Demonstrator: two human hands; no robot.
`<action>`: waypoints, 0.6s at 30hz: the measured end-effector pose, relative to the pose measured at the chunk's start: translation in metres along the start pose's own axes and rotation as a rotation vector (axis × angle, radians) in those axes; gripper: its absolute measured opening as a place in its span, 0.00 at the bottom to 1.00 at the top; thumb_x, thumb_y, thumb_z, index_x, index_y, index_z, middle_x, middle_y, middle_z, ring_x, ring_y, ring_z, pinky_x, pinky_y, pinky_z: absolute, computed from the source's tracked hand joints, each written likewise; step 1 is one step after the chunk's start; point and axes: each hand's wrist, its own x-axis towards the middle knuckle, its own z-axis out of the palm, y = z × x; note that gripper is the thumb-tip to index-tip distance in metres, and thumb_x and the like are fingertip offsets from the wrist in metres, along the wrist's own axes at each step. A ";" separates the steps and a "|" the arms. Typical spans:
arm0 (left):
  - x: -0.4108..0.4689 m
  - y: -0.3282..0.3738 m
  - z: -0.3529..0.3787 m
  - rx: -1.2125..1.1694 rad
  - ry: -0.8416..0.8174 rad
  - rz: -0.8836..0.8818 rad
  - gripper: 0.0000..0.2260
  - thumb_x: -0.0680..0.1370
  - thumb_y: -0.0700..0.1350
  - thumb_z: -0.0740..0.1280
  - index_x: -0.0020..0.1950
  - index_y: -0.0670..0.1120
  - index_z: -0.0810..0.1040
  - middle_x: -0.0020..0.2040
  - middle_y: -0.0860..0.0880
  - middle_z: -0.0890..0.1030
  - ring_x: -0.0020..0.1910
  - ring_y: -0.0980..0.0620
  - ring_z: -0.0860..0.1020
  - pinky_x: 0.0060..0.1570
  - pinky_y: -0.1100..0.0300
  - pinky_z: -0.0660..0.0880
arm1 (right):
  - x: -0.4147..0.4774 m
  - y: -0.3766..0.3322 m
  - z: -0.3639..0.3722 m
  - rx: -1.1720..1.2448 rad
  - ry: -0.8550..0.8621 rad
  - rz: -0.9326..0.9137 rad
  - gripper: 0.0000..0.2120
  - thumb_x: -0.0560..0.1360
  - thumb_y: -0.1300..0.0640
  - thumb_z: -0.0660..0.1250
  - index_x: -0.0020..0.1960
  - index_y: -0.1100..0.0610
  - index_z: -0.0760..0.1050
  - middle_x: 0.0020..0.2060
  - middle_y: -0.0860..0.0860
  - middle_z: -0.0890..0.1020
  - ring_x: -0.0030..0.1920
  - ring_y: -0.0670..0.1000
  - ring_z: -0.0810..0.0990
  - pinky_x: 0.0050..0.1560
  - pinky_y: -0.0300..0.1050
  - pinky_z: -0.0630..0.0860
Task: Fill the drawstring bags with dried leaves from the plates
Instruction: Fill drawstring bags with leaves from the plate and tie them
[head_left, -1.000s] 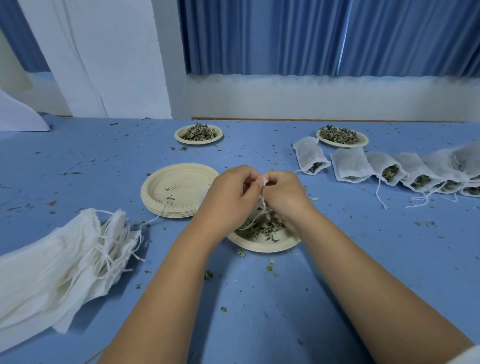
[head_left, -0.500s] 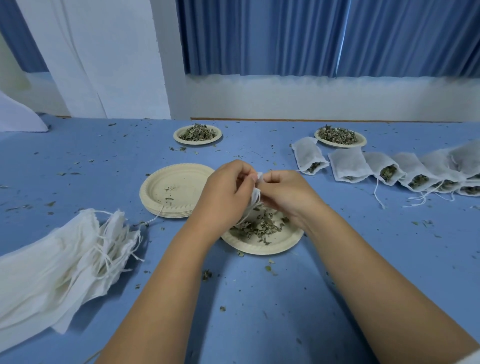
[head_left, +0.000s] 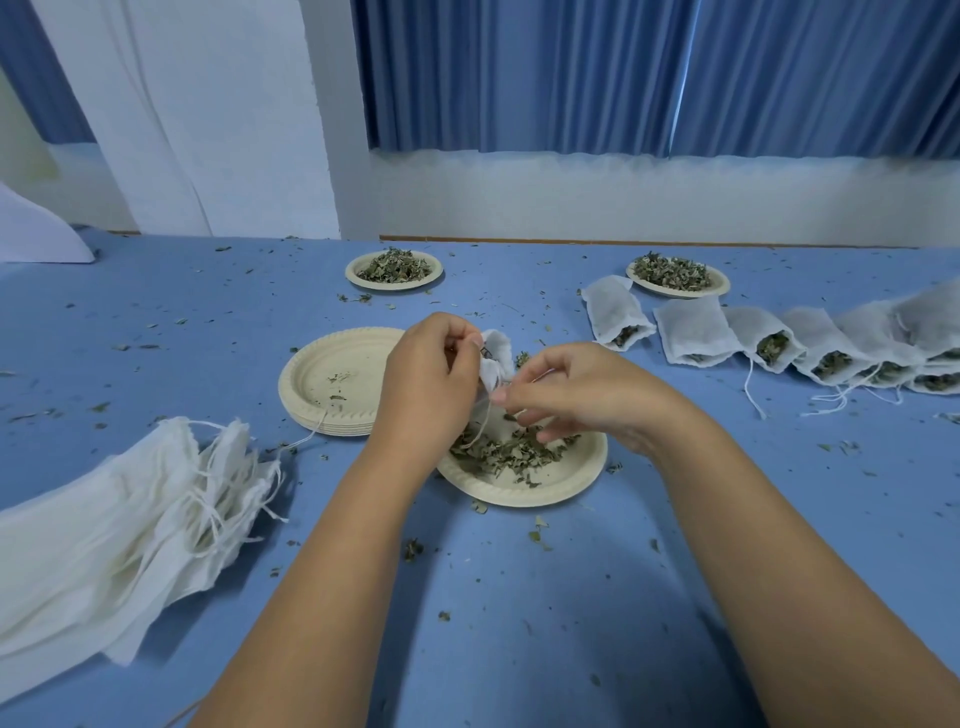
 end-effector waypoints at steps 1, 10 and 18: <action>0.000 0.000 0.000 0.009 0.011 0.005 0.07 0.81 0.42 0.63 0.45 0.52 0.76 0.43 0.51 0.80 0.45 0.50 0.79 0.49 0.46 0.79 | 0.001 0.000 0.004 0.019 0.022 -0.009 0.18 0.65 0.51 0.80 0.47 0.58 0.78 0.43 0.54 0.86 0.44 0.48 0.86 0.38 0.41 0.80; 0.005 -0.003 -0.004 0.005 0.060 -0.013 0.05 0.81 0.43 0.63 0.49 0.48 0.78 0.43 0.52 0.81 0.46 0.56 0.80 0.48 0.58 0.77 | 0.004 0.003 0.001 0.255 0.033 -0.118 0.07 0.65 0.61 0.79 0.41 0.58 0.83 0.39 0.55 0.86 0.40 0.48 0.85 0.36 0.35 0.79; 0.008 -0.004 -0.013 -0.073 0.165 -0.050 0.06 0.82 0.43 0.63 0.47 0.49 0.77 0.36 0.58 0.79 0.35 0.68 0.77 0.37 0.76 0.70 | 0.010 0.011 -0.023 0.414 0.157 -0.045 0.03 0.67 0.60 0.77 0.36 0.57 0.84 0.35 0.53 0.84 0.33 0.44 0.82 0.34 0.33 0.77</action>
